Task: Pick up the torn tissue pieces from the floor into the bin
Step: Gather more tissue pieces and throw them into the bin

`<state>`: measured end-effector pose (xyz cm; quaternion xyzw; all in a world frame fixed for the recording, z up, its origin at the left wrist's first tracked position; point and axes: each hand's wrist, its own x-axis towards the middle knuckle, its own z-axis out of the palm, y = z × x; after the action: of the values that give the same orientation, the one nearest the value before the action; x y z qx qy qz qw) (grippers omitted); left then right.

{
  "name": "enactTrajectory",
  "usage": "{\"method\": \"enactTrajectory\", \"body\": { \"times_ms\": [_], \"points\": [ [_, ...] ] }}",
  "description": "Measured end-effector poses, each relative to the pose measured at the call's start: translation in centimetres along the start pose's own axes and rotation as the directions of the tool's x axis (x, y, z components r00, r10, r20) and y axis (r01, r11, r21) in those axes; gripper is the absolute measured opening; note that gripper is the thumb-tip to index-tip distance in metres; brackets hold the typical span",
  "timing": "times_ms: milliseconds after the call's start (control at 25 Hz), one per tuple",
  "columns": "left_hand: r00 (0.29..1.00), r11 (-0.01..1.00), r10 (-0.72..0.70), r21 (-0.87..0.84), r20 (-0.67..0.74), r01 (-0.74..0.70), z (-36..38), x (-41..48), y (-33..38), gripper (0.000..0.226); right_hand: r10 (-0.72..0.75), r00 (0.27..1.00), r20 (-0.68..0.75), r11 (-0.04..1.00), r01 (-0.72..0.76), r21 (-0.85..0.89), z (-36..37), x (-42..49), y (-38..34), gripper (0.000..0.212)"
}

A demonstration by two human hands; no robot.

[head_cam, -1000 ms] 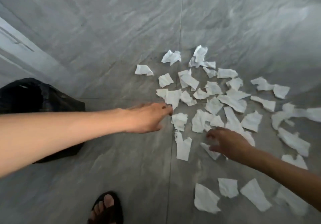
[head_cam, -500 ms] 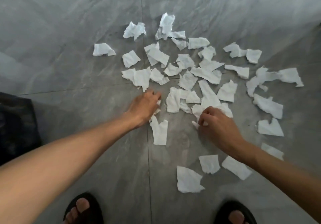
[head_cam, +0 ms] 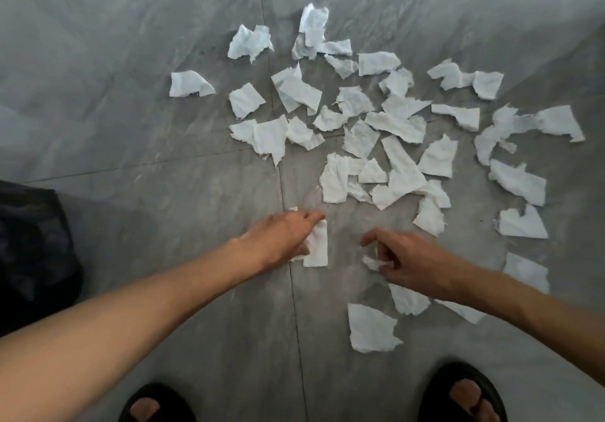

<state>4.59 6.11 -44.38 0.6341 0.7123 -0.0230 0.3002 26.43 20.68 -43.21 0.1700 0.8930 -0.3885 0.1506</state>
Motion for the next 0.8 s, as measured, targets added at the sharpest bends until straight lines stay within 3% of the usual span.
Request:
{"method": "enactTrajectory", "body": {
  "times_ms": [120, 200, 320, 480, 560, 640, 800],
  "points": [
    [0.997, 0.999, 0.043, -0.002, -0.059, -0.044, 0.5, 0.8, -0.3, 0.020, -0.018, 0.981, 0.192, 0.991, 0.044, -0.130, 0.9, -3.3, 2.0, 0.044],
    [0.999, 0.999, 0.032, 0.022, -0.038, -0.031, -0.1, 1.2, -0.2, 0.013, -0.040, 0.979, 0.198, 0.974, 0.082, -0.212, 1.8, -3.9, 2.6, 0.034],
    [0.997, 0.995, 0.077, 0.061, 0.014, -0.078, -2.8, 1.6, 0.5, 0.011, -0.016, 0.996, 0.091, 0.981, 0.034, -0.193, 2.0, -3.2, 2.3, 0.016],
    [0.977, 0.972, 0.212, 0.107, -0.028, -0.208, -10.5, -1.0, 0.9, 0.011, 0.139, 0.971, -0.197, 0.986, -0.155, -0.068, 0.9, -0.9, -0.4, 0.018],
    [0.972, 0.979, 0.195, 0.082, -0.130, -0.186, -14.6, -3.8, 0.6, 0.011, 0.244, 0.919, -0.311, 0.970, -0.234, 0.068, -0.6, 1.1, -3.6, 0.034],
    [0.952, 0.992, 0.121, 0.012, -0.281, -0.123, -18.2, -7.6, -0.3, 0.011, 0.249, 0.909, -0.334, 0.961, -0.189, 0.202, -2.7, 3.7, -8.0, 0.035],
    [0.784, 0.985, -0.104, -0.170, -0.612, -0.002, -23.1, -16.2, -3.3, 0.009, 0.090, 0.961, -0.263, 0.944, 0.002, 0.329, -6.4, 8.7, -18.0, 0.033]
  ]
}}
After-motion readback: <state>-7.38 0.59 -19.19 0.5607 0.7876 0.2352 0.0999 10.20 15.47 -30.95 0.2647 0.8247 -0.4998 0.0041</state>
